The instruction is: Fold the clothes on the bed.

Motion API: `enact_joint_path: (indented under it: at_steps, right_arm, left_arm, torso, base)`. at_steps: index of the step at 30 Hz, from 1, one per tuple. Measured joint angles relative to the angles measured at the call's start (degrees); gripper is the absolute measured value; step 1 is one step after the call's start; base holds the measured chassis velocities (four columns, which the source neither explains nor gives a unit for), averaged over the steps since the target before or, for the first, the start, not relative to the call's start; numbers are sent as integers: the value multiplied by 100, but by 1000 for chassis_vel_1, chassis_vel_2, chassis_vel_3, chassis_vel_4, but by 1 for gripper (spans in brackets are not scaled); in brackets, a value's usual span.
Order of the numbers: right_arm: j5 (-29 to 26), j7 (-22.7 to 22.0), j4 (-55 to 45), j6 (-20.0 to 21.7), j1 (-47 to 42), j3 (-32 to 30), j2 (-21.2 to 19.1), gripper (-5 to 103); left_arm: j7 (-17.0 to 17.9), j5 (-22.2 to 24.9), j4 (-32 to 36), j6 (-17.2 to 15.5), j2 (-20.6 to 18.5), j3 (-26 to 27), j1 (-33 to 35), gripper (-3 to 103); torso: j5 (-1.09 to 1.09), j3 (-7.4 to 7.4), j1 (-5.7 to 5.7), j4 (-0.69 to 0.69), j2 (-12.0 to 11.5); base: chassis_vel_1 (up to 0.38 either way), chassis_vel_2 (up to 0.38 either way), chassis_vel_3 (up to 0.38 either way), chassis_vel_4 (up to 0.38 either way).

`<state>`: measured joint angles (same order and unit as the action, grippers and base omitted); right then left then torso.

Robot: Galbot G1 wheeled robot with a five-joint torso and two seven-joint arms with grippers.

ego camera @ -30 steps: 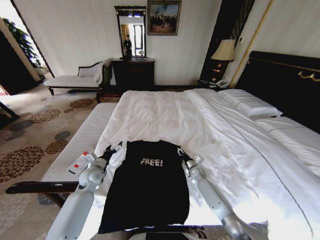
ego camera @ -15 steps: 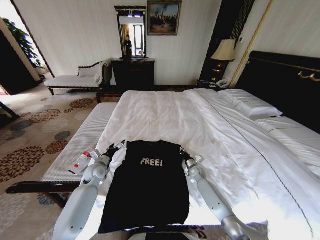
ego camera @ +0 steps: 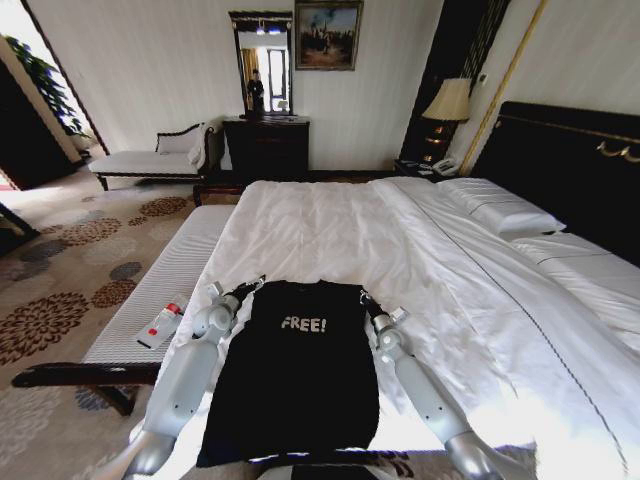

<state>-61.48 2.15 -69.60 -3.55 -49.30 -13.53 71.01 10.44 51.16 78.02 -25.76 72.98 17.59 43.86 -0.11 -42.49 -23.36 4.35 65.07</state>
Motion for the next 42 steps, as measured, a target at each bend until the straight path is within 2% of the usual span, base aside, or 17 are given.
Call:
enact_joint_path:
  at_steps: [10, 13, 17, 19, 20, 23, 27, 29, 32, 35, 38, 40, 42]
  right_arm:
    - [60, 8, -45, -37, -82, -19, -14, 1]
    - [70, 11, -45, -43, -86, -19, -13, 1]
    - [95, 16, -46, -53, -89, -13, -5, 1]
    - [97, 17, -50, -54, -89, -12, -5, 1]
    - [107, 18, -64, -56, -89, -8, -5, 1]
    - [112, 18, -79, -58, -89, -8, -5, 1]
    - [125, 18, -120, -68, -102, -17, -8, 1]
    - [125, 18, -131, -71, -109, -19, -10, 1]
    - [147, 18, -173, -104, -135, -30, -29, 1]
    - [154, 18, -195, -123, -143, -35, -39, 1]
    - [167, 18, -391, -214, -191, -59, -113, 1]
    - [167, 19, -428, -227, -198, -66, -129, 1]
    - [168, 50, -742, -307, -236, -112, -303, 1]
  left_arm:
    - [23, -151, -668, 78, 283, -1, -282, 101]
    - [5, -157, -744, 116, 301, 14, -325, 98]
    - [-70, -160, -850, 194, 313, 51, -382, 79]
    - [-80, -160, -855, 201, 313, 57, -387, 79]
    - [-101, -155, -863, 207, 313, 65, -395, 69]
    - [-117, -150, -866, 208, 311, 71, -400, 63]
    - [-116, -118, -857, 214, 298, 112, -403, 42]
    - [-115, -111, -848, 215, 292, 116, -401, 42]
    - [-111, -87, -799, 215, 238, 135, -366, 25]
    - [-108, -84, -770, 216, 216, 154, -352, 20]
    - [-102, -8, -607, 237, 63, 226, -318, 4]
    - [-101, 6, -581, 241, 44, 236, -315, 4]
    - [-102, 190, -296, 260, -167, 309, -300, 1]
  torso:
    - [1, 0, 0, -1, 1]
    - [1, 0, 0, -1, 0]
    - [1, 0, 0, -2, 0]
    - [1, 0, 0, -1, 1]
    - [1, 1, 0, -1, 0]
    - [0, 0, 0, -1, 0]
    - [0, 0, 0, -1, 0]
    - [0, 0, 0, -1, 0]
    - [0, 0, 0, -1, 0]
    - [0, 0, 0, -1, 0]
    - [0, 0, 0, -1, 0]
    - [0, 0, 0, -1, 0]
    - [-1, 0, 0, -2, 0]
  base:
    - [0, 0, 0, 0]
    - [0, 0, 0, 0]
    - [0, 0, 0, 0]
    - [0, 0, 0, 0]
    - [0, 0, 0, 0]
    - [0, 0, 0, 0]
    - [0, 0, 0, 0]
    - [0, 0, 0, 0]
    - [0, 0, 0, 0]
    - [0, 0, 0, 0]
    - [0, 0, 0, 0]
    - [0, 0, 0, 0]
    - [0, 0, 0, 0]
